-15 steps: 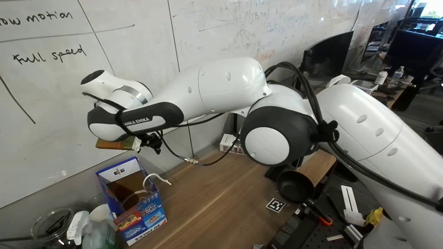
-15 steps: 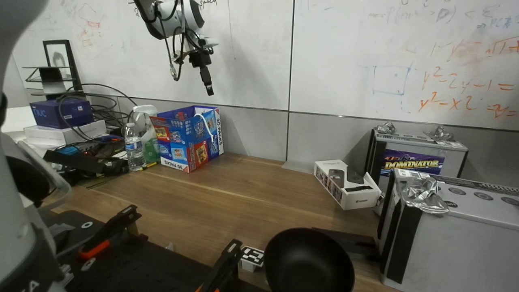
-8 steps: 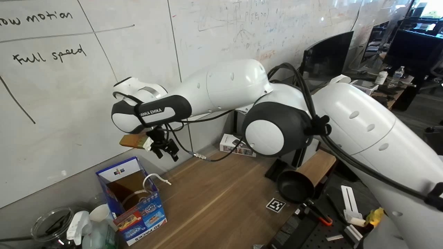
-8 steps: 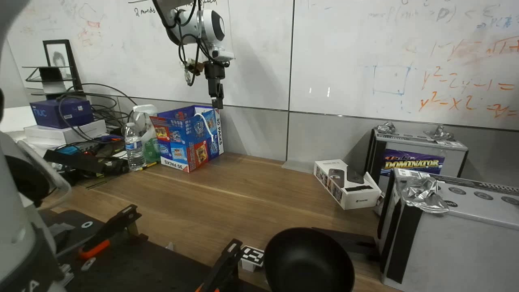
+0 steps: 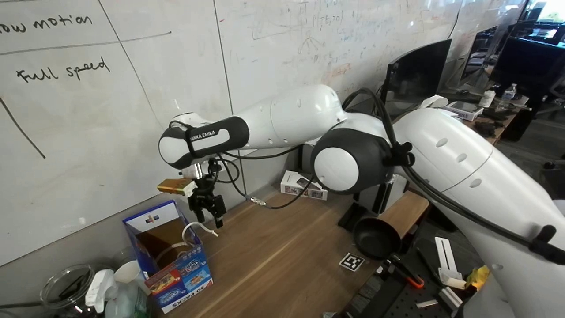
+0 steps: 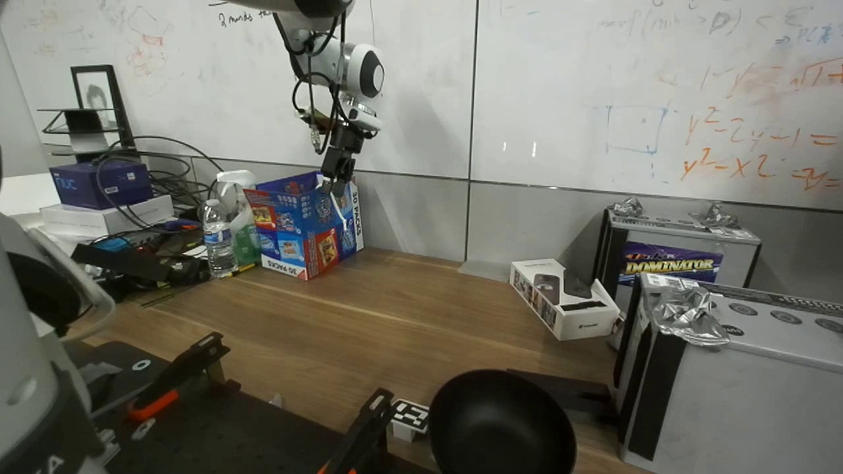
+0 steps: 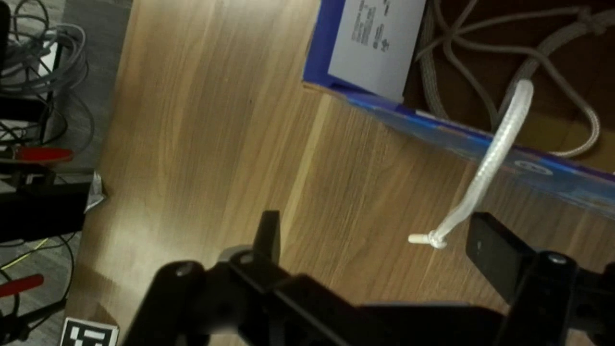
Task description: Put the string in the blue box
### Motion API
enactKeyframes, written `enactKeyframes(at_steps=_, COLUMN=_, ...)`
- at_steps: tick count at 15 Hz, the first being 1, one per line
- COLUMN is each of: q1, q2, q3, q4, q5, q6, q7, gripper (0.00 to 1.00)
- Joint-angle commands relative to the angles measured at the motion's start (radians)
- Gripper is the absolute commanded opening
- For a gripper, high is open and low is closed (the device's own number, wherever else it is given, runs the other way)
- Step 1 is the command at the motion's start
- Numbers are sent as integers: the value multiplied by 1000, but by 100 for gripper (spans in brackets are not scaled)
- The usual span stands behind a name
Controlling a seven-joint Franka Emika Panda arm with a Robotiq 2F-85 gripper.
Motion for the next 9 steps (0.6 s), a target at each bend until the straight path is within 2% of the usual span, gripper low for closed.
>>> enactKeyframes(at_steps=1, q1=-38, q2=-1, q3=47, q4=-42, q5=86, q6=72, q7=-10, gripper=100)
enactKeyframes(at_steps=9, q1=-49, q2=-12, q3=66, q4=-130, q5=131, q6=221, q7=-47, gripper=100)
